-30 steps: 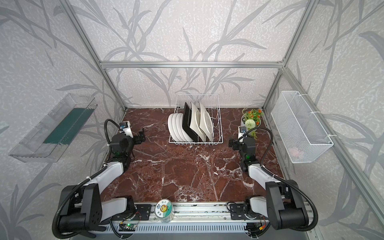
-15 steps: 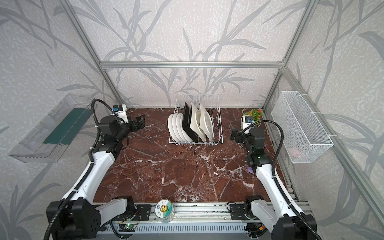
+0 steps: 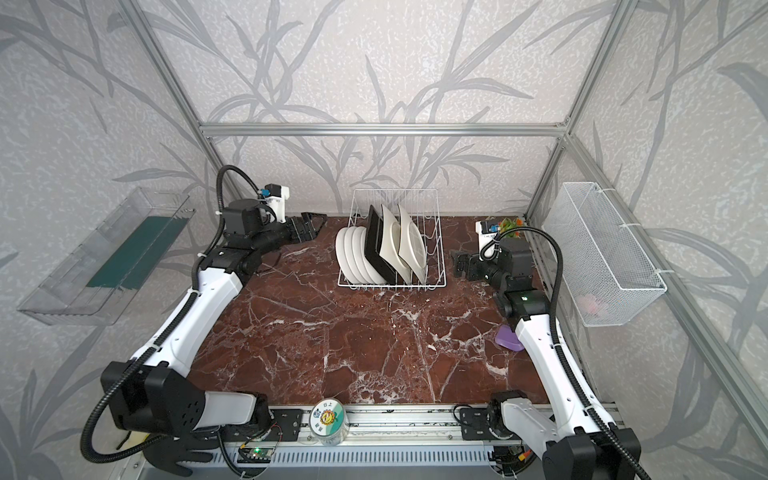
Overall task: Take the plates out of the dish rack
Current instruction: 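Raise the left gripper toward the black square plate while the right nears the rack, then lower the open left gripper over the black square plate's top edge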
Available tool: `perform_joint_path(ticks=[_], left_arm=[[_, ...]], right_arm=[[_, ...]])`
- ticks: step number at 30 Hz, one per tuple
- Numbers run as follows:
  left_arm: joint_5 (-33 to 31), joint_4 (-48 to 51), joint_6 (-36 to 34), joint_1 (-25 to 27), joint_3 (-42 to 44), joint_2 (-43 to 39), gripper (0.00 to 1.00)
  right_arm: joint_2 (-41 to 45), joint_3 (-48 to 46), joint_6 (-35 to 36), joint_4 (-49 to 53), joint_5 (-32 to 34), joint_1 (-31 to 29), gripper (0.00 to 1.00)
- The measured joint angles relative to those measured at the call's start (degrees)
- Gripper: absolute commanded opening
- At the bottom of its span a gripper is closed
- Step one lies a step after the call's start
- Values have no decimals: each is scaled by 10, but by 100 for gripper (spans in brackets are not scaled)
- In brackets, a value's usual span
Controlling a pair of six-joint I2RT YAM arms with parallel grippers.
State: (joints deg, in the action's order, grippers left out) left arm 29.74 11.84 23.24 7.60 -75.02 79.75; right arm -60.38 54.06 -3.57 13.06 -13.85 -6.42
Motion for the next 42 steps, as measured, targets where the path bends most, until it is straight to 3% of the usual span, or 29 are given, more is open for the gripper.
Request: perform_joint_path(ticks=[9, 15, 24, 29, 42], left_arm=[[18, 54, 70, 61, -112, 137, 95], [23, 102, 88, 101, -177, 198, 87], [-10, 210, 69, 142, -271, 256, 78], [-40, 261, 57, 150, -312, 277, 69], [-76, 345, 45, 164, -401, 340, 59]], right_arm=[[-4, 2, -9, 28, -6, -8, 99], [-3, 2, -16, 31, -8, -8, 99], [-10, 32, -15, 55, -35, -23, 99], [-11, 41, -9, 58, -43, -34, 99], [-12, 39, -8, 61, -42, -41, 99]])
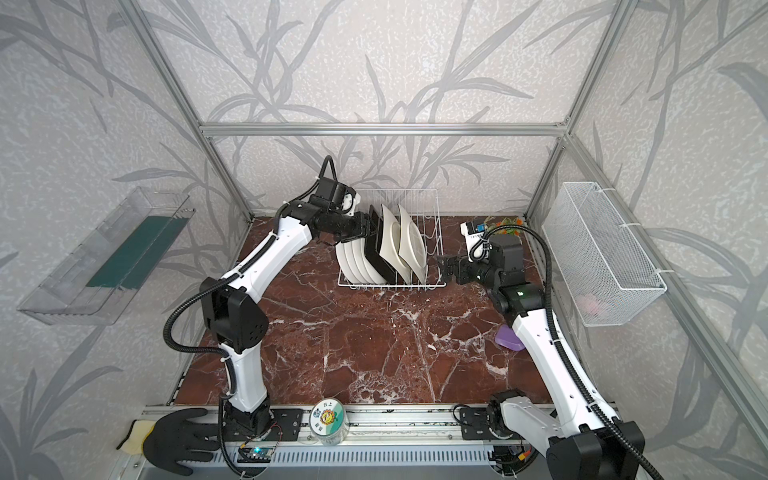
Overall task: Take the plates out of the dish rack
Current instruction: 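Lower the open left gripper over the black square plate's top edge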
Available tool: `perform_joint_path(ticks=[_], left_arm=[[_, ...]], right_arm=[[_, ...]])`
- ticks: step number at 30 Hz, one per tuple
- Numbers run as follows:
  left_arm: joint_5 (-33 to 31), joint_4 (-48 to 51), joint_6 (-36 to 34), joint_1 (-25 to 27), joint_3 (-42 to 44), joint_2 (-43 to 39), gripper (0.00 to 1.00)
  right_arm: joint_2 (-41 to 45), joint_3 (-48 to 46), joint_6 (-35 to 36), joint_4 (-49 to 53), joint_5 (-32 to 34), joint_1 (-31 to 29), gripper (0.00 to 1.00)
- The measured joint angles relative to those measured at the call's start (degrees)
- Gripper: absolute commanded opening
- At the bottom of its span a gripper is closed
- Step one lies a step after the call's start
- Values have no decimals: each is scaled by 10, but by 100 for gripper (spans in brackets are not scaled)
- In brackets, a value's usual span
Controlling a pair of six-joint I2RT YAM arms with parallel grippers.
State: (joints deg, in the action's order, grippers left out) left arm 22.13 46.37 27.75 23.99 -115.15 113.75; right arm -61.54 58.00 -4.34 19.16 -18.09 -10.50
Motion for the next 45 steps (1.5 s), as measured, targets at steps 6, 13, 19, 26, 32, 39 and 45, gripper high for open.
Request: perform_joint_path(ticks=[6, 13, 19, 26, 32, 39, 45], left_arm=[[-3, 23, -2, 9, -37, 27, 52], [-11, 37, -2, 10, -59, 43, 45], [-10, 45, -3, 11, -59, 57, 44], [-8, 46, -2, 11, -60, 59, 38], [-5, 52, -1, 11, -80, 67, 33], [-4, 57, -2, 12, -87, 81, 32], [0, 60, -2, 16, -90, 92, 32]], right_arm=[[0, -2, 7, 0, 1, 0, 99], [0, -12, 12, 0, 6, 0, 99], [1, -16, 14, 0, 11, 0, 99], [1, -19, 14, 0, 12, 0, 99], [1, -19, 15, 0, 16, 0, 99], [1, -19, 17, 0, 16, 0, 99], [1, -19, 22, 0, 18, 0, 99]])
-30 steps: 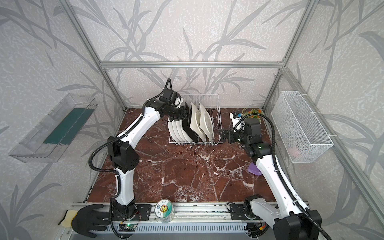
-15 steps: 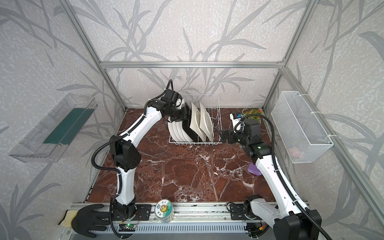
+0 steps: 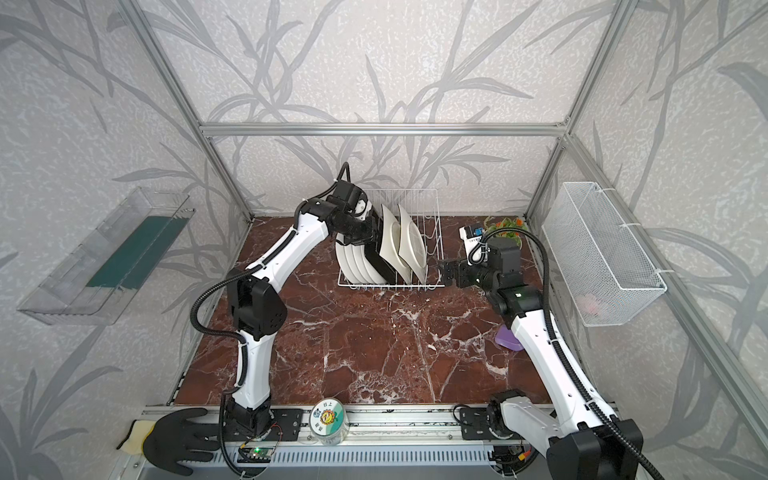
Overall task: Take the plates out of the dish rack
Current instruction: 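Lower the open left gripper over the black square plate's top edge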
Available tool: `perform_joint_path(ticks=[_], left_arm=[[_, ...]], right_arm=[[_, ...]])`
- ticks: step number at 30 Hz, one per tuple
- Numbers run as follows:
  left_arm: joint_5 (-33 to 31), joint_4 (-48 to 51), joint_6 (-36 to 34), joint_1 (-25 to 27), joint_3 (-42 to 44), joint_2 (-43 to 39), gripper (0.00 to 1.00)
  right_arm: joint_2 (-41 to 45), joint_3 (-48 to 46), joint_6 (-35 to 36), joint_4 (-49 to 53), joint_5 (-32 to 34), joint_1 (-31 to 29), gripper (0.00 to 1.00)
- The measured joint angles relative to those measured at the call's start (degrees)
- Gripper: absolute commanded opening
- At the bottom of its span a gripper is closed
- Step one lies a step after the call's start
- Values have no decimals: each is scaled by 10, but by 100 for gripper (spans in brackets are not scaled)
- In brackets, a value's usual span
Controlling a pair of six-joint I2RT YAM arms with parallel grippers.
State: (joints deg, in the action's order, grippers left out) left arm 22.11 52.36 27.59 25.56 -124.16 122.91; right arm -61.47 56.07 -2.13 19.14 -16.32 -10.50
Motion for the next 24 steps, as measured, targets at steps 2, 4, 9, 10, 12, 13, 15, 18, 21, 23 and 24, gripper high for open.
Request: perform_joint_path(ticks=[2, 4, 9, 10, 12, 13, 15, 18, 21, 23, 24], left_arm=[[0, 1, 0, 0, -2, 1, 30], [0, 2, 0, 0, -4, 3, 29], [0, 5, 0, 0, -6, 5, 27], [0, 5, 0, 0, -7, 5, 27], [0, 8, 0, 0, -10, 8, 27], [0, 9, 0, 0, -12, 10, 27], [0, 10, 0, 0, -14, 12, 26], [0, 10, 0, 0, -14, 14, 24], [2, 11, 3, 0, -14, 16, 23], [7, 10, 7, 0, -15, 17, 22], [10, 9, 9, 0, -15, 17, 21]], right_arm=[[0, 0, 1, 0, 0, 0, 99], [0, 0, 1, 0, 0, 0, 99], [0, -1, 2, 0, 4, 0, 99], [0, -1, 2, 0, 4, 0, 99], [0, -2, 2, 0, 5, 0, 99], [0, -3, 3, 0, 5, 0, 99], [-1, -3, 3, 0, 8, 0, 99], [-3, -3, 3, 0, 8, 0, 99], [-5, -3, 3, 0, 8, 0, 99], [-7, -3, 3, 0, 8, 0, 99], [-7, -3, 3, 0, 8, 0, 99]])
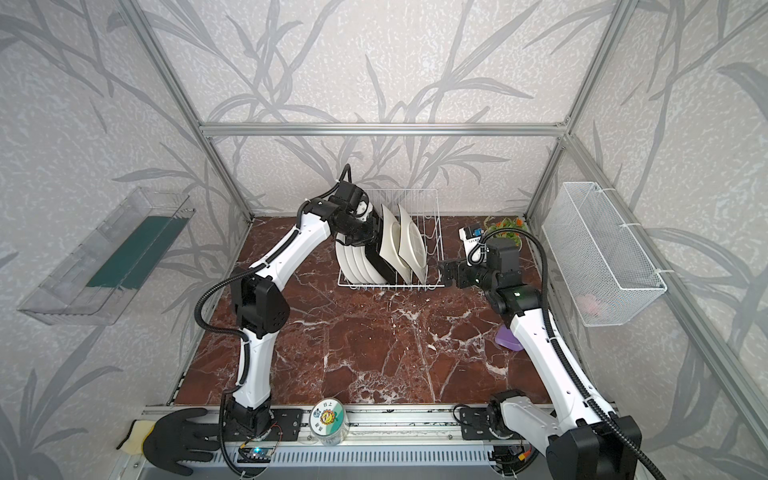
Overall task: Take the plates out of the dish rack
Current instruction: 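Lower the open left gripper over the black square plate's top edge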
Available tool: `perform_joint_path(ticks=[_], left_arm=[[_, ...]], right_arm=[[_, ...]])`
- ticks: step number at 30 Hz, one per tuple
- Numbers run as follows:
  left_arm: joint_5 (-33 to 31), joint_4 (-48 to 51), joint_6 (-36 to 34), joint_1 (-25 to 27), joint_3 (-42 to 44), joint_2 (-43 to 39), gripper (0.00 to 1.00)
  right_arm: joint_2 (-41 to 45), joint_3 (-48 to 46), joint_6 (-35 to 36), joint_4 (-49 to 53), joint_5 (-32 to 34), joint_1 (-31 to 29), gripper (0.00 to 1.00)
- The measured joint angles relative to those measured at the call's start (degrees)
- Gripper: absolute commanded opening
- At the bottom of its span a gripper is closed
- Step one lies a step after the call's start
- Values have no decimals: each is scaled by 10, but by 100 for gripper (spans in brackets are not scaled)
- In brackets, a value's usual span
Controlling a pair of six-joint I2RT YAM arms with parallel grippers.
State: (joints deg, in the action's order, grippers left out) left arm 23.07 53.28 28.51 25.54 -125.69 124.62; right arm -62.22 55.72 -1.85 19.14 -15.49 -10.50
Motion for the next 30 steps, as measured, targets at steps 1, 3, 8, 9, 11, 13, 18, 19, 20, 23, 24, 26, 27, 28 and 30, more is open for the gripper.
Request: perform_joint_path(ticks=[1, 3, 8, 9, 11, 13, 18, 19, 20, 23, 24, 26, 27, 28, 30], left_arm=[[1, 0, 2, 0, -1, 0, 21], [6, -2, 6, 0, -2, 2, 20], [15, -6, 17, 1, -4, 3, 16], [16, -7, 21, 1, -4, 3, 16], [16, -7, 25, 1, -4, 3, 15], [16, -7, 28, 1, -5, 3, 11], [17, -6, 35, 1, -6, 4, 5], [17, -6, 36, 1, -6, 4, 3], [17, -6, 37, 1, -6, 4, 0], [17, -6, 37, 0, -6, 4, 0], [18, -6, 37, 0, -6, 4, 0], [19, -6, 38, 0, -6, 4, 0], [19, -6, 38, 0, -6, 4, 0], [19, -6, 39, 0, -6, 4, 0], [19, -6, 40, 0, -6, 4, 0]], right_arm=[[0, 0, 0, 0, 0, 0, 99], [0, 0, 0, 0, 0, 0, 99], [0, 0, 2, 0, 2, 0, 99], [0, 0, 2, 0, 3, 0, 99], [0, -1, 2, 0, 4, 0, 99], [0, -1, 2, 0, 5, 0, 99], [-1, -2, 2, 0, 5, 0, 99], [-1, -2, 2, 0, 5, 0, 99], [-2, -2, 2, 0, 5, 0, 99], [-6, -2, 2, 0, 5, 0, 99], [-8, -2, 2, 0, 5, 0, 99], [-11, -2, 2, 0, 5, 0, 99], [-12, -2, 2, 0, 5, 0, 99], [-12, -2, 2, 0, 5, 0, 99], [-12, -2, 2, 0, 5, 0, 99]])
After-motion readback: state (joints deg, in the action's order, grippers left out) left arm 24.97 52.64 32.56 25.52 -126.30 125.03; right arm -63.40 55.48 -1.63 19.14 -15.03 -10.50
